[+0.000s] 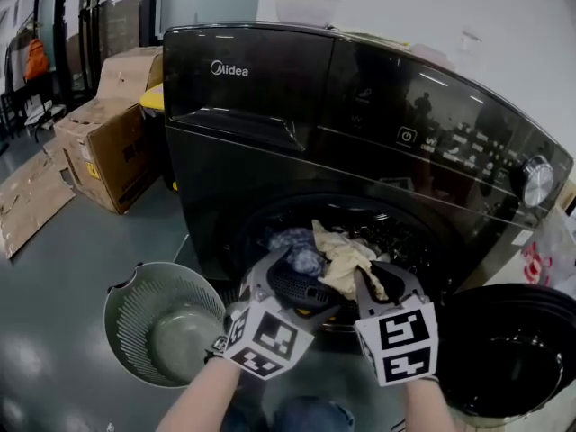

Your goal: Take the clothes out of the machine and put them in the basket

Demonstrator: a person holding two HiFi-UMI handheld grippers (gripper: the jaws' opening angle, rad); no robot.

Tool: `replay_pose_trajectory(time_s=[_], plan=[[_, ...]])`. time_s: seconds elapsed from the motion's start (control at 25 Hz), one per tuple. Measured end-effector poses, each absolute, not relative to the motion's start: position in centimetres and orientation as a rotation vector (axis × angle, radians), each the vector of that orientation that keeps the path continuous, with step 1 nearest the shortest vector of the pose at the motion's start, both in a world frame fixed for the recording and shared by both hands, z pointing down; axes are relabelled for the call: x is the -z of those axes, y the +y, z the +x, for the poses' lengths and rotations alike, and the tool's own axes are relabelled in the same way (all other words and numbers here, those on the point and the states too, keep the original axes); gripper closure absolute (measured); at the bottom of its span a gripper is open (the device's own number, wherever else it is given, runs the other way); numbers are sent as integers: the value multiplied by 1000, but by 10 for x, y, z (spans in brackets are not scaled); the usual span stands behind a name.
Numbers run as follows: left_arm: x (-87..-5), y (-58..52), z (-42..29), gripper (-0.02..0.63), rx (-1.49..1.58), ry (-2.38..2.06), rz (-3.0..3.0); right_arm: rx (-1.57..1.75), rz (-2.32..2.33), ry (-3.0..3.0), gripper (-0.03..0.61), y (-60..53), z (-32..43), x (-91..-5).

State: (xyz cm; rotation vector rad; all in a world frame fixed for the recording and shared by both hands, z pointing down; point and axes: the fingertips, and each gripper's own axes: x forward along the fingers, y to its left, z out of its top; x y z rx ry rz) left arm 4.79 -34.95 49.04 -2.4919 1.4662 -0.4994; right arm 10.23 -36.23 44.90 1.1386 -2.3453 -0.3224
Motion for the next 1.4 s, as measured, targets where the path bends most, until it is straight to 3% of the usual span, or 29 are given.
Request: replay_pose_trajectory(time_s=[0.08, 0.28, 0.36, 0.52, 0.64, 0.8, 1.2, 1.4], plan=[[-485, -350, 66, 95, 520, 1349, -2526, 280, 1066, -2379, 526, -351, 100, -450], [-479, -347, 91, 250, 599, 1164, -2540, 106, 892, -2535, 528, -324, 94, -443], [-479, -344, 96, 278, 611, 1131, -2553, 46, 855, -2594, 531, -318, 93, -437], [-486, -341, 88, 539, 666, 1150, -2583, 32, 837, -2631, 520, -323, 96, -438], [-492, -337, 79, 555, 723, 1159, -2602, 70, 800, -2619, 487, -320, 94, -445], [-491, -330, 57, 561, 735, 1220, -2604, 179, 738, -2591, 354, -311, 100, -456], [-468, -304, 8, 565, 702, 1314, -2620, 229, 665, -2416, 91, -330, 113, -534], [-442, -289, 5, 565, 737, 1289, -2581, 178, 767, -2394, 40, -368, 97, -576]])
